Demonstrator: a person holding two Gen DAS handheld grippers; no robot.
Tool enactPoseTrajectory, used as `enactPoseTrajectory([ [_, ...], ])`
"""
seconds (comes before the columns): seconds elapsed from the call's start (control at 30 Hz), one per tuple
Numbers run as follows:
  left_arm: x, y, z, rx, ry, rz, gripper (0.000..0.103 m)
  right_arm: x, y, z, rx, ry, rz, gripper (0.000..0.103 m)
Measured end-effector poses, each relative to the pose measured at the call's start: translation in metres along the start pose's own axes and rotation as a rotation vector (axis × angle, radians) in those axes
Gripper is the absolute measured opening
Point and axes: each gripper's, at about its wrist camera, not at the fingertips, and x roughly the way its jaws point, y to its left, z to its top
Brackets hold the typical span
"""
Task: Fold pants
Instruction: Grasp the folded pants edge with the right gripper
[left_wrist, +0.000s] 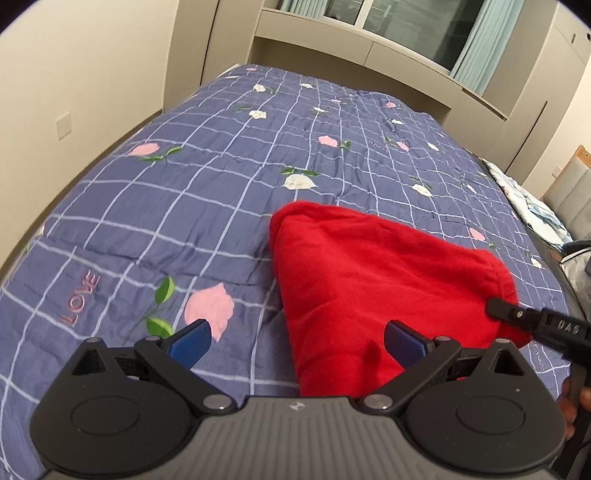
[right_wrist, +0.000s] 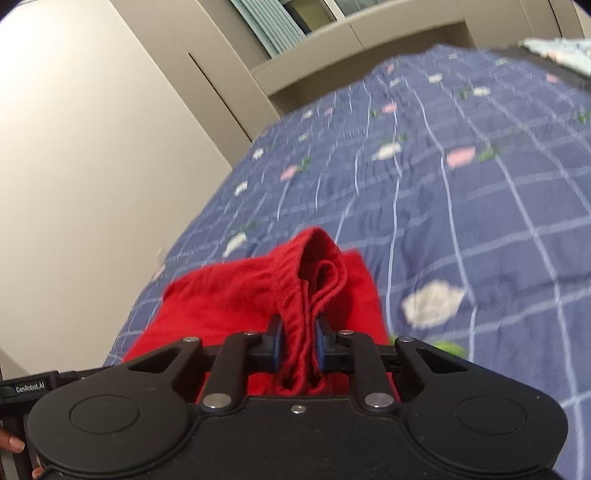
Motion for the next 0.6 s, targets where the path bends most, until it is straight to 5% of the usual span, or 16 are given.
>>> enactPoseTrajectory([
  [0.6,0.023,-0.002,-0.013,0.077,0.098,0.063,0.102,0.014,-0.011,-0.015,-0.070,0.046,-0.110,0.022],
])
